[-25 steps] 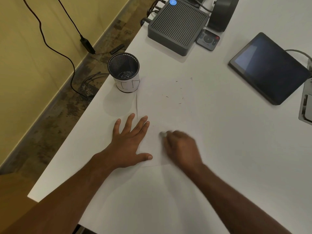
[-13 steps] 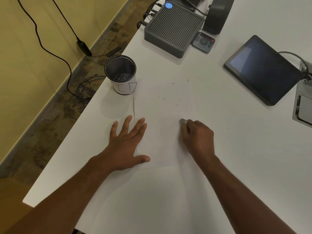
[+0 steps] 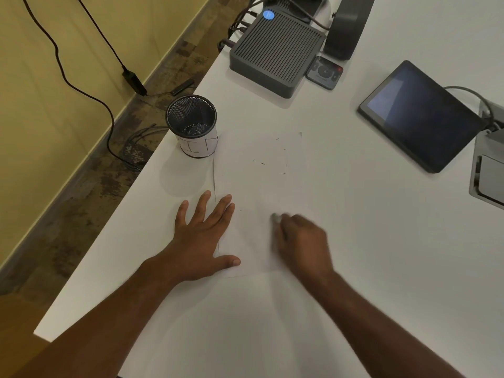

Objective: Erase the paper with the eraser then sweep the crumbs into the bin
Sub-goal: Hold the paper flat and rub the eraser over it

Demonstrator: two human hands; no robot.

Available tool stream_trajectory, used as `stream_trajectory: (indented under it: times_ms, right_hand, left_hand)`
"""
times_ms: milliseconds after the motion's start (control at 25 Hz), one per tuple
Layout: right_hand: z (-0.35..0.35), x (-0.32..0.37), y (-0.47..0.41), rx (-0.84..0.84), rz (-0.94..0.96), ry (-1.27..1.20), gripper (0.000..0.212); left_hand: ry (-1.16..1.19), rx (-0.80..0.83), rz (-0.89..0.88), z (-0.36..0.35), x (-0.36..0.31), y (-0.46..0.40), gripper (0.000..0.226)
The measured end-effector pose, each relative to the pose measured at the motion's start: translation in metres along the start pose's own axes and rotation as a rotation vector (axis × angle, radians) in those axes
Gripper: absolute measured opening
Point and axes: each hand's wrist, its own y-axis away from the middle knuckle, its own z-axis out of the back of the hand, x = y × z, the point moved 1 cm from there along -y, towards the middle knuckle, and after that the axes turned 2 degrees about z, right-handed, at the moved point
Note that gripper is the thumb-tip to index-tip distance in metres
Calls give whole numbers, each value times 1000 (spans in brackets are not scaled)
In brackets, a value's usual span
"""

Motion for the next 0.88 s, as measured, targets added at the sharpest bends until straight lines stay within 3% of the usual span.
stream_trajectory:
  times_ms: [80,240,400,600,680,800,880]
  right_hand:
    - [0,-2,4,59,49,-27,32]
    - [19,-33,-25,-80,-237,17,38]
    - [-1,16,19,97,-32,-191,15]
    - [4,-1,-11,57,-168,-231,29]
    - [1,17,2,125,-78,-261,26]
    - [-8,44,38,258,234,-237,18]
    - [-11,32,21,214,271,-160,15]
  left_hand:
    - [0,3,2,1,0,0,109]
    - [-3,1,-8,0,0,0,103]
    - [8,-24,-18,-2,1,2,97]
    - [7,-30,-19,-1,0,1,92]
    - [-13,-24,-14,-1,1,1,93]
    - [-70,-8,-19,0,0,1,95]
    - [-75,3,-14,1,0,0,98]
